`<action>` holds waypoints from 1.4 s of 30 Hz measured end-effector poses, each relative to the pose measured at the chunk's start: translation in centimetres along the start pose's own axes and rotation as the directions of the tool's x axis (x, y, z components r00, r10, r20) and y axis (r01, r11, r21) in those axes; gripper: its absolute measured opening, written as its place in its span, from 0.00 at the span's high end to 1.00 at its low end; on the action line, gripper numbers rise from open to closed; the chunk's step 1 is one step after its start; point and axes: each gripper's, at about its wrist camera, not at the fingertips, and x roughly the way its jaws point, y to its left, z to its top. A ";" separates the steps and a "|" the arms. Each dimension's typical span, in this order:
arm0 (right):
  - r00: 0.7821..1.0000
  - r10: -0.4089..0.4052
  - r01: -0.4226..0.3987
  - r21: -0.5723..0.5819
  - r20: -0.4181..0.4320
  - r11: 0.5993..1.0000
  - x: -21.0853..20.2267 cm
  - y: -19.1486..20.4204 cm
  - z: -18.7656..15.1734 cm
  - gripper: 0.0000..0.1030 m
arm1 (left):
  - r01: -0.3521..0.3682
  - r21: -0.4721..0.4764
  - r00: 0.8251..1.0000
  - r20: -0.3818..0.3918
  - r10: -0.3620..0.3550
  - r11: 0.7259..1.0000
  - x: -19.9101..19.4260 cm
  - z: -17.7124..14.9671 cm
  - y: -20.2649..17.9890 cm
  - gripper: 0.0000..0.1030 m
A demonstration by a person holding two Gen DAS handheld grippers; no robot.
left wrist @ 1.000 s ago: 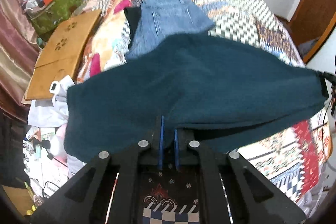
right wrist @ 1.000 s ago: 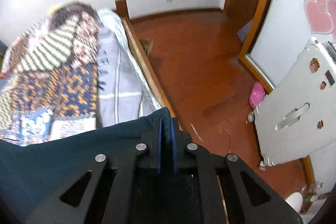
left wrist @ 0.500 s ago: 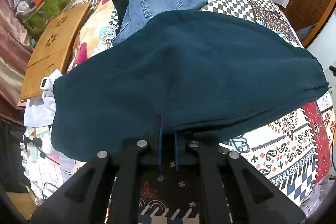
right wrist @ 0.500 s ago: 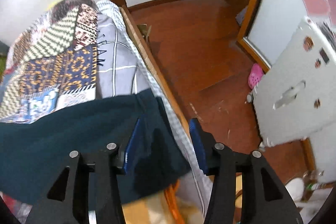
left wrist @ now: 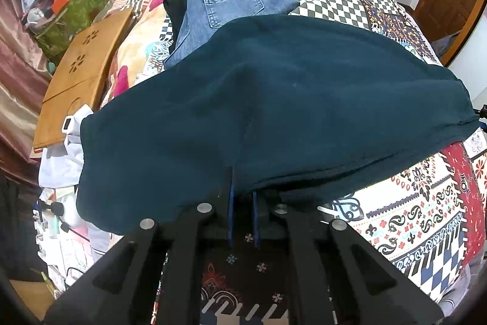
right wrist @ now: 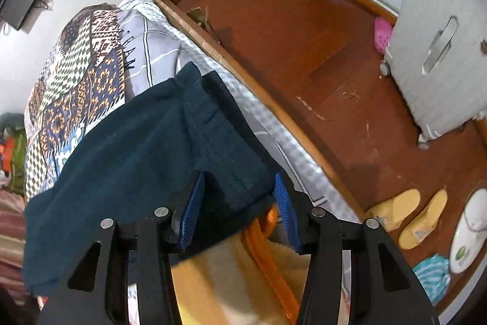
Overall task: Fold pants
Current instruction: 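Lower the teal pants onto the quilt and open both grippers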
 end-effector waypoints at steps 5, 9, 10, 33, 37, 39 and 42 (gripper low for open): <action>0.998 -0.012 0.012 -0.001 0.059 1.000 -0.2 0.3 -0.5 0.71 | -0.009 -0.004 1.000 0.004 0.010 1.000 -0.1 0.0 0.0 0.92; 0.990 -0.027 0.034 -0.049 0.136 0.998 -2.3 1.2 -0.4 0.81 | -0.015 0.015 1.000 0.012 0.015 1.000 -0.8 0.2 -0.1 0.92; 0.985 -0.039 0.051 -0.068 0.168 0.996 -3.0 1.7 -0.4 0.82 | -0.018 0.018 1.000 0.017 0.018 1.000 -1.0 0.2 -0.1 0.92; 0.957 -0.161 0.220 -0.245 0.241 0.944 -7.8 5.1 -2.9 0.63 | 0.083 -0.076 0.993 0.092 -0.075 0.994 -6.1 -2.5 3.9 0.58; 0.968 -0.039 0.127 -0.348 0.248 0.929 -9.2 10.5 -4.2 0.59 | 0.059 -0.137 0.990 0.138 -0.040 0.989 -7.1 -1.8 6.9 0.49; 0.969 0.032 0.073 -0.412 0.243 0.908 -9.4 14.3 -5.2 0.56 | 0.024 -0.149 0.990 0.139 -0.003 0.989 -6.8 -0.9 8.0 0.46; 0.970 0.123 -0.002 -0.497 0.211 0.868 -9.4 19.8 -7.0 0.53 | 0.016 -0.154 0.992 0.128 0.004 0.988 -5.3 0.5 9.5 0.39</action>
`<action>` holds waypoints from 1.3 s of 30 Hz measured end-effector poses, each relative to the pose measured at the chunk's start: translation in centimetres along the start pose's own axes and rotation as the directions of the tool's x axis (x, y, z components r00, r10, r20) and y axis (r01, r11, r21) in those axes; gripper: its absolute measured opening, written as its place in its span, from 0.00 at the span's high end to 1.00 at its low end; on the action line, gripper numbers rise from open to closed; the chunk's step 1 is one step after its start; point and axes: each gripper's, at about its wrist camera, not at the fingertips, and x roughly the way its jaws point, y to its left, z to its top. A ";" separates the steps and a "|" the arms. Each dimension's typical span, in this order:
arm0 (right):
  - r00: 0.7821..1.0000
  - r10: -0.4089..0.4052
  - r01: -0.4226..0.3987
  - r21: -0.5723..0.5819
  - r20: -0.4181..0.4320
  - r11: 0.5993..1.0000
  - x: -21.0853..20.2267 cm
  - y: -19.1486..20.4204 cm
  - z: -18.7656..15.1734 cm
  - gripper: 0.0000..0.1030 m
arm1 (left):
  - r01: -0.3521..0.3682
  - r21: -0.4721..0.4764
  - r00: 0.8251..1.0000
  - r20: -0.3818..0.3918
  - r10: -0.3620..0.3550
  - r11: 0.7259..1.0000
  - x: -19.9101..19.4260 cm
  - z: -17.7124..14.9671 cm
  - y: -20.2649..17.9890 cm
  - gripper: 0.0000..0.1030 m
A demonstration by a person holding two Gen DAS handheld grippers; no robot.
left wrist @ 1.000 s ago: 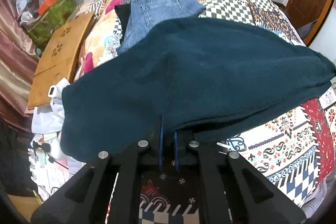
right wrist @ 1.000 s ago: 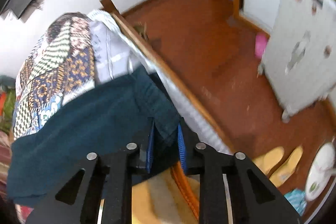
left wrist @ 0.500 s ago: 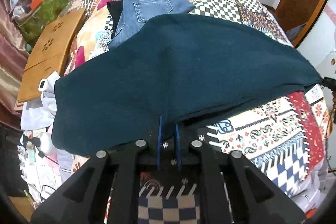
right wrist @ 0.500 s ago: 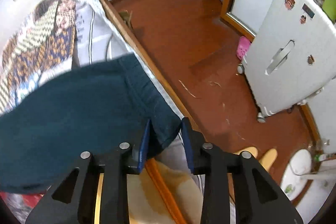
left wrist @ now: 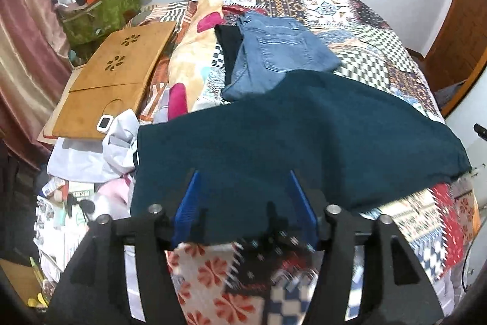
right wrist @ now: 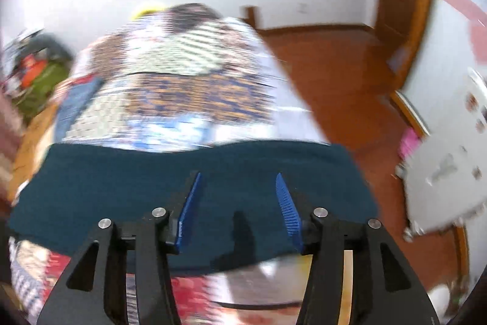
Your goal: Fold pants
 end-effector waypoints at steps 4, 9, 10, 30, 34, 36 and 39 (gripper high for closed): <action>0.991 0.135 -0.136 -0.073 -0.017 0.988 1.2 6.4 0.8 0.49 | -0.020 0.002 0.999 -0.047 0.020 1.000 3.6 0.9 1.9 0.38; 0.967 0.227 -0.242 -0.134 -0.118 0.961 4.8 13.5 0.1 0.46 | -0.023 -0.061 0.984 -0.176 0.012 0.998 9.3 -0.5 5.6 0.38; 0.960 0.234 -0.255 -0.143 -0.151 0.956 5.6 14.5 -0.3 0.46 | -0.078 -0.045 0.978 -0.200 0.067 0.996 10.6 -1.2 6.1 0.38; 0.916 0.260 -0.321 -0.169 -0.307 0.932 6.6 16.6 -6.1 0.37 | -0.128 -0.123 0.981 -0.158 0.108 0.984 10.1 -3.8 8.9 0.29; 0.927 0.262 -0.308 -0.147 -0.270 0.940 5.5 15.4 -6.2 0.37 | -0.099 -0.045 0.992 -0.078 0.095 0.994 6.4 -2.5 5.8 0.29; 0.938 0.242 -0.280 -0.130 -0.249 0.951 5.0 14.1 -6.0 0.37 | -0.080 -0.023 0.996 -0.044 0.079 0.997 5.1 -1.6 4.3 0.29; 0.966 0.169 -0.191 -0.097 -0.197 0.977 4.1 11.2 -5.5 0.37 | -0.024 0.009 1.000 0.001 0.024 1.000 3.5 0.3 1.5 0.28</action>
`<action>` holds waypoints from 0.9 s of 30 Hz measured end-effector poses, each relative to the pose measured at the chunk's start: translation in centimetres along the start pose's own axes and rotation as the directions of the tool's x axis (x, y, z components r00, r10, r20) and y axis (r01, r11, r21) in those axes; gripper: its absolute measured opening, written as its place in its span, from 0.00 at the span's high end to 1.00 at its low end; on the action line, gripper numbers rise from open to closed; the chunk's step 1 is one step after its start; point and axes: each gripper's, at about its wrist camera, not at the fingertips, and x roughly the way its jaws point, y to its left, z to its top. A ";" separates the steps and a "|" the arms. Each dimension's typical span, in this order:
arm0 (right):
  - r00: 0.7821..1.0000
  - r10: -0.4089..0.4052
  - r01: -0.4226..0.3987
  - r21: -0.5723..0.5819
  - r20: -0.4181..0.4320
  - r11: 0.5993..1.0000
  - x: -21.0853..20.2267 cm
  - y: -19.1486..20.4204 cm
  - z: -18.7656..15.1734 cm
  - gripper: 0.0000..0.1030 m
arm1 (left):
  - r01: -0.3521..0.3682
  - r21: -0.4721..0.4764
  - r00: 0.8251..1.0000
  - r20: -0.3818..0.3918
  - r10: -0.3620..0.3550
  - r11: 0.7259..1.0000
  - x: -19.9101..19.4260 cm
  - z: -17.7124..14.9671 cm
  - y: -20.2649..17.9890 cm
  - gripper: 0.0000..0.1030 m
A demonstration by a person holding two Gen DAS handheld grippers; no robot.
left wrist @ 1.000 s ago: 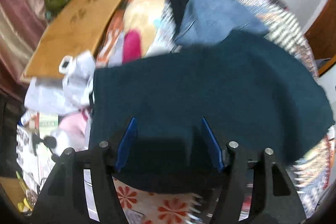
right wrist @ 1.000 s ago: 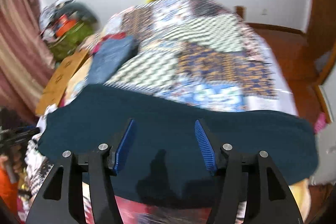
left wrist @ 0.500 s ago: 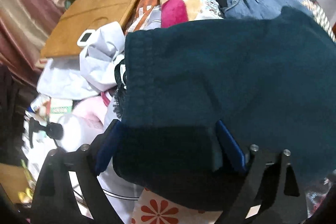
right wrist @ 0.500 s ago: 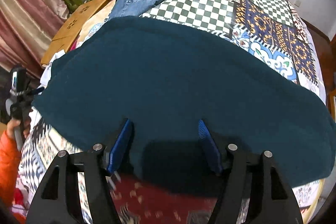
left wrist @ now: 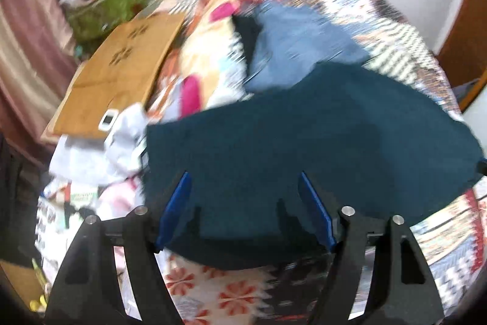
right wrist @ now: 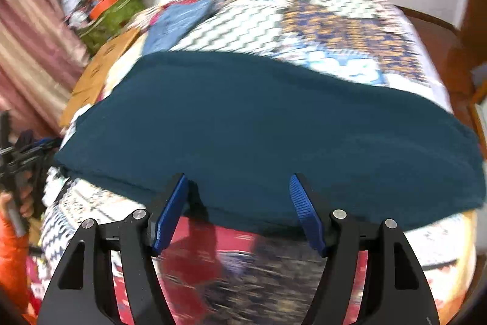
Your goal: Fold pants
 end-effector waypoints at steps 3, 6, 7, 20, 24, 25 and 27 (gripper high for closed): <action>0.996 -0.073 0.069 0.086 0.051 0.994 -2.3 -3.9 -0.3 0.36 | 0.045 0.049 0.999 0.028 -0.047 0.998 -0.9 1.7 -3.3 0.23; 0.988 -0.130 0.112 0.187 0.086 0.976 -4.5 -8.1 -1.2 0.35 | 0.081 0.107 0.996 0.020 -0.084 0.991 -0.3 3.2 -6.7 0.21; 0.984 -0.150 0.124 0.232 0.098 0.965 -5.3 -9.8 -1.8 0.34 | 0.092 0.125 0.996 0.006 -0.093 0.988 0.2 3.6 -7.9 0.21; 0.980 -0.130 0.005 0.627 0.154 0.779 -6.8 -21.9 -8.7 0.33 | 0.200 0.275 0.965 -0.223 -0.140 0.941 7.1 5.5 -18.3 0.18; 0.980 -0.124 -0.006 0.644 0.156 0.765 -5.2 -22.9 -8.2 0.33 | 0.182 0.315 0.967 -0.227 -0.113 0.932 7.8 6.3 -19.6 0.15; 0.980 -0.125 -0.009 0.654 0.157 0.756 -4.7 -23.3 -8.0 0.33 | 0.183 0.320 0.968 -0.226 -0.112 0.930 7.9 6.5 -19.9 0.15; 0.980 -0.111 -0.032 0.676 0.167 0.736 -4.1 -24.5 -7.9 0.33 | 0.189 0.321 0.966 -0.230 -0.117 0.928 8.2 6.6 -20.4 0.15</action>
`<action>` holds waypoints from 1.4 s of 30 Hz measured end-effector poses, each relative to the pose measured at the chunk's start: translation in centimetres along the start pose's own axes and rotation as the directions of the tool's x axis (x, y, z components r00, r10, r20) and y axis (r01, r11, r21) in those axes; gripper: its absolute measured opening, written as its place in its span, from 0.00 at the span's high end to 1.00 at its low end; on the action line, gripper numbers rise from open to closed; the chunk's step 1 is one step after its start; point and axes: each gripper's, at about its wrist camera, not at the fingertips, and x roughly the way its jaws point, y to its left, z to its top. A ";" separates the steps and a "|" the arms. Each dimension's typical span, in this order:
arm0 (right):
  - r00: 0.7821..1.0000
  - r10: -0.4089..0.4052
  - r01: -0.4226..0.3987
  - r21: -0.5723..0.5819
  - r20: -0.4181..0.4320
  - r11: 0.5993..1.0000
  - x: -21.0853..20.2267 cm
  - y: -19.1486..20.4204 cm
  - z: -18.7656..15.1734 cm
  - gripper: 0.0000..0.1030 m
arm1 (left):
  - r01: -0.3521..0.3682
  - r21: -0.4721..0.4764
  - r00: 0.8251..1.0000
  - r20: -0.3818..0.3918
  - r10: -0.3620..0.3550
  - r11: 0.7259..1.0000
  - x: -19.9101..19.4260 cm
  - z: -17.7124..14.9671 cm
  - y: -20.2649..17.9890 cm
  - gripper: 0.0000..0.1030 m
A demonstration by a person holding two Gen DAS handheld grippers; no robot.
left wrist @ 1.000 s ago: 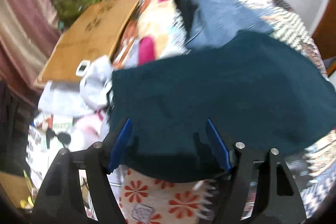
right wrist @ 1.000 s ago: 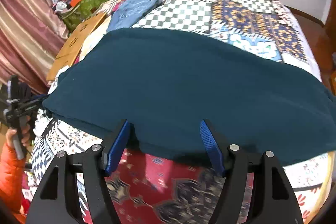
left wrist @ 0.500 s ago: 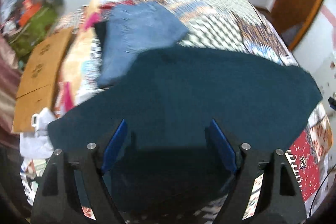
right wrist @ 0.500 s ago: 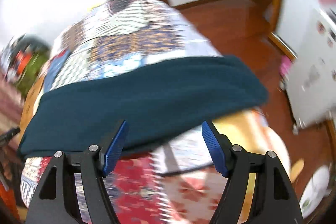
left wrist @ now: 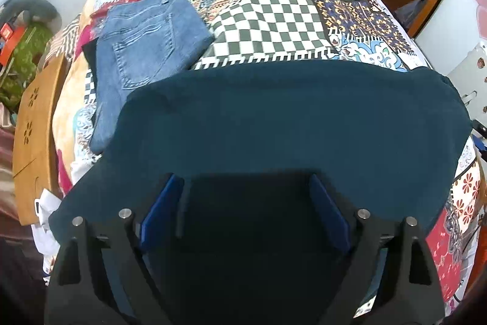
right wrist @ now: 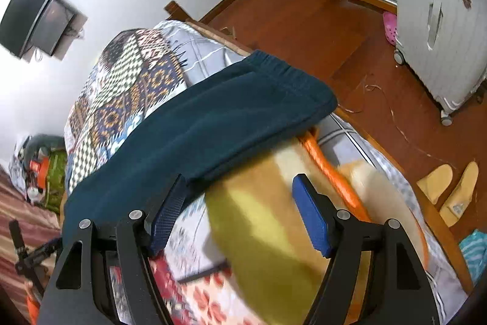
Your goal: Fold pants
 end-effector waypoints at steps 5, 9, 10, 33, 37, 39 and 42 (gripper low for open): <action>1.000 0.007 -0.007 0.082 0.005 0.997 1.7 -1.3 1.5 0.40 | 0.014 -0.008 1.000 -0.004 -0.014 1.000 0.8 0.8 -0.7 0.14; 1.000 0.000 -0.003 0.147 0.016 0.989 2.2 -2.7 2.8 0.58 | 0.015 0.001 1.000 -0.003 -0.015 1.000 1.1 1.2 -1.0 0.12; 1.000 0.004 -0.005 0.173 0.004 0.985 2.7 -3.1 3.2 0.65 | 0.015 0.001 1.000 -0.003 -0.015 1.000 1.2 1.2 -1.1 0.12; 0.965 0.156 -0.102 -0.250 0.209 0.963 -7.9 13.6 3.8 0.92 | 0.015 -0.075 0.973 0.232 0.003 0.997 -8.6 -2.5 2.3 0.14; 0.956 0.222 -0.144 -0.354 0.191 0.924 -8.7 18.9 2.0 0.92 | 0.018 -0.107 0.966 0.260 0.011 0.994 -10.0 -4.0 4.6 0.14; 0.953 0.245 -0.158 -0.400 0.176 0.903 -8.6 21.1 1.0 0.92 | 0.011 -0.124 0.962 0.270 0.023 0.992 -10.5 -4.8 5.7 0.14; 0.951 0.281 -0.194 -0.455 0.132 0.869 -7.5 24.5 -0.6 0.92 | 0.001 -0.148 0.958 0.284 0.041 0.989 -11.2 -6.2 7.4 0.14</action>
